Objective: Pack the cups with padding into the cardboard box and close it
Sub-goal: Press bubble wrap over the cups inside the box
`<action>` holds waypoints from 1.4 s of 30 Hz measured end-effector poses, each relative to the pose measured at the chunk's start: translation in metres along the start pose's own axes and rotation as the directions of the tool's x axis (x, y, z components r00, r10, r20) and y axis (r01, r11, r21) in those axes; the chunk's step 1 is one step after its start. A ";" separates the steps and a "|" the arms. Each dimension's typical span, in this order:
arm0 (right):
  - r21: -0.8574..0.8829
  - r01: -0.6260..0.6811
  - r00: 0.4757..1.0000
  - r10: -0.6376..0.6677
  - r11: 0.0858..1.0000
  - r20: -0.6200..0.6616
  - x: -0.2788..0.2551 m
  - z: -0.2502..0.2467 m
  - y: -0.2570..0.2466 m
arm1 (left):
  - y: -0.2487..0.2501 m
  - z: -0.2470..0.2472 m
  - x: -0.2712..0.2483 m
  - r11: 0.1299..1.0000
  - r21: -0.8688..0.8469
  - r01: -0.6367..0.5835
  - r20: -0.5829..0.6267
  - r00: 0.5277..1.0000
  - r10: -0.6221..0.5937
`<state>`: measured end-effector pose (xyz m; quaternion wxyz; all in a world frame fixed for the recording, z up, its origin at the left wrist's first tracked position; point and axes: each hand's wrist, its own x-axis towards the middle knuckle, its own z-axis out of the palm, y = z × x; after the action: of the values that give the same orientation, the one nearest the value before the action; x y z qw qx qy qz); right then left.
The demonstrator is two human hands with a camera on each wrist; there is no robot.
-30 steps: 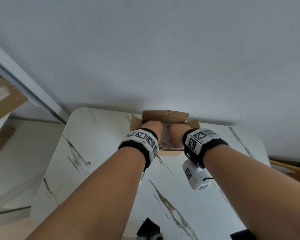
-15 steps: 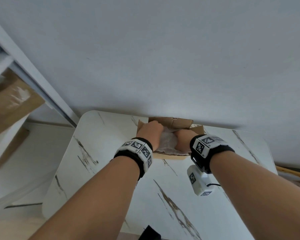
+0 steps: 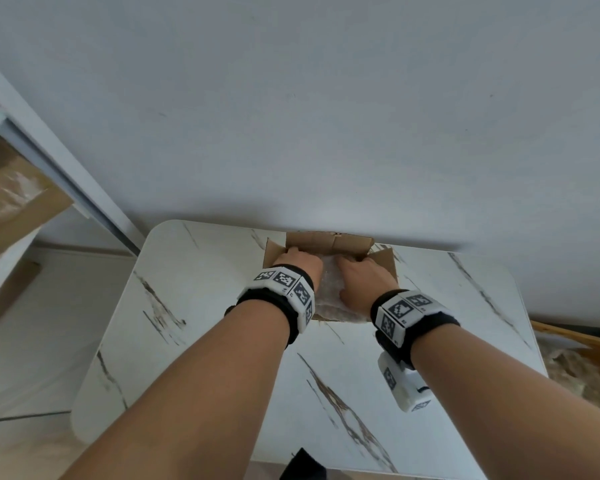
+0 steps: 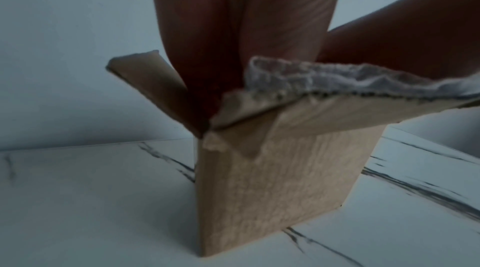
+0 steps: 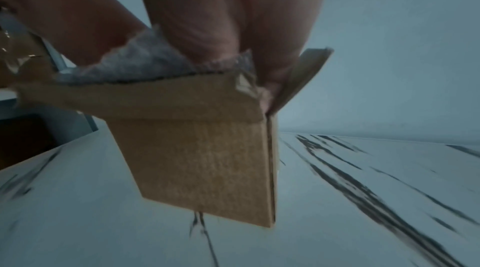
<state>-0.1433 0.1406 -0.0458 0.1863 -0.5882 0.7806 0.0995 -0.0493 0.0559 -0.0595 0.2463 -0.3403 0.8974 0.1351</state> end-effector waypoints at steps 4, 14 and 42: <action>0.018 0.002 0.991 -0.005 1.000 0.135 0.008 -0.006 0.000 | 0.000 -0.006 0.001 1.000 -0.026 0.006 0.085 0.996 -0.004; -0.022 0.019 0.960 -0.012 1.000 0.279 0.039 -0.008 -0.005 | 0.010 -0.018 0.017 0.999 0.003 0.039 0.181 0.983 -0.039; 0.061 0.066 0.958 -0.081 0.996 0.277 0.039 0.006 0.000 | -0.004 0.011 0.034 0.997 -0.030 -0.074 0.084 0.994 0.076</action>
<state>-0.1509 0.1089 -0.0673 0.3128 -0.5920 0.7265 0.1544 -0.0649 0.0389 -0.0868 0.2746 -0.3037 0.8962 0.1707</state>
